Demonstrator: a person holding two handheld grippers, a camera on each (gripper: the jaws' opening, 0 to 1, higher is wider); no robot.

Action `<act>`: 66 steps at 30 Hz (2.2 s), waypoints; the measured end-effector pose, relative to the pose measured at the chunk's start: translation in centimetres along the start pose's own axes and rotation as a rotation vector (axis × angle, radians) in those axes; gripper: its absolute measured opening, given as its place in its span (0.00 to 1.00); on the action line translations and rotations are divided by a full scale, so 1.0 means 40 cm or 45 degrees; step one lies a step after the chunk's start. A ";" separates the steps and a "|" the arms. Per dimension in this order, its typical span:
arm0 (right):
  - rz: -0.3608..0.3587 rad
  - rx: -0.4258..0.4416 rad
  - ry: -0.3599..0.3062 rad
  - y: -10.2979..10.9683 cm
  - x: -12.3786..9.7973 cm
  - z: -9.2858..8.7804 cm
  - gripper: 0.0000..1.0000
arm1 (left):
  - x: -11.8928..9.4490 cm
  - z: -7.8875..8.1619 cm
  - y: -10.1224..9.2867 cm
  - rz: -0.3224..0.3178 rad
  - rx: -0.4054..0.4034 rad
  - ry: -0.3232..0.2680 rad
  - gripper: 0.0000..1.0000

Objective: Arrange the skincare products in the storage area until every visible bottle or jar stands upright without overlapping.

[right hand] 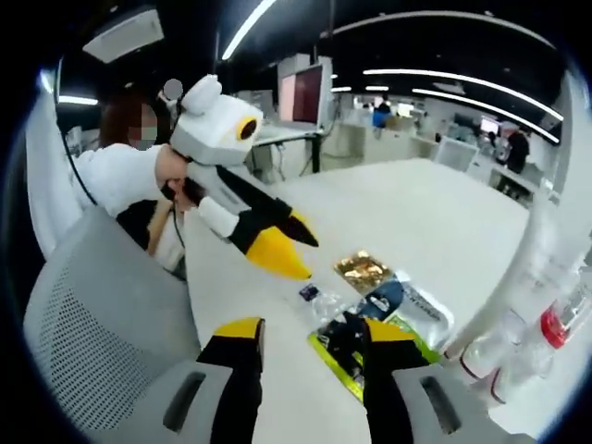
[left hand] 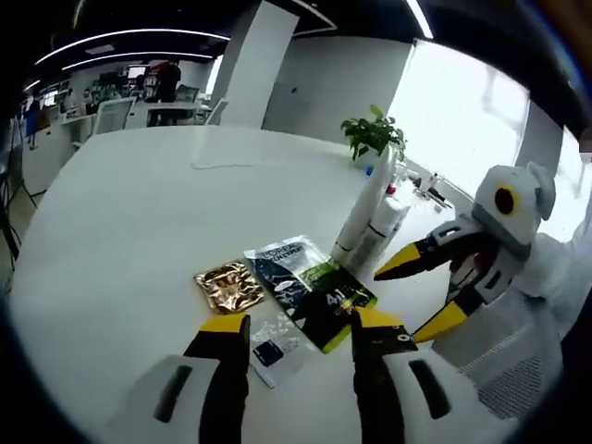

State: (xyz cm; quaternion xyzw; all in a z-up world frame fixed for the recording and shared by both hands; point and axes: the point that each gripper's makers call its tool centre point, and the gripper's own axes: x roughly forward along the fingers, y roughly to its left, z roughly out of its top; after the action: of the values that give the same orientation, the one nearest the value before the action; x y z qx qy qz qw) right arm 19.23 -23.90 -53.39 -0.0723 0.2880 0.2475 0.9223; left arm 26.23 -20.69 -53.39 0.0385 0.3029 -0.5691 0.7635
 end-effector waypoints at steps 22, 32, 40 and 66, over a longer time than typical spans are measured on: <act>-0.138 -0.025 -0.033 -0.032 -0.171 0.008 0.73 | -0.115 0.026 -0.105 0.076 0.068 -0.068 0.78; -0.196 0.016 -0.012 -0.056 -0.218 -0.016 0.88 | -0.152 0.018 -0.136 0.129 0.062 -0.125 0.87; -0.260 0.065 -0.001 -0.085 -0.259 -0.037 0.99 | -0.184 0.015 -0.130 0.159 0.103 -0.134 0.97; -0.342 0.251 -0.046 -0.116 -0.305 -0.085 0.99 | -0.214 -0.005 -0.127 0.193 0.051 -0.172 0.99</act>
State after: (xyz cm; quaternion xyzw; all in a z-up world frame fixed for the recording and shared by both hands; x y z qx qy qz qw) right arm 11.18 -33.93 -49.33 -0.0147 0.2819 0.0937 0.9548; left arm 20.17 -15.15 -47.78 0.0380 0.2353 -0.5171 0.8221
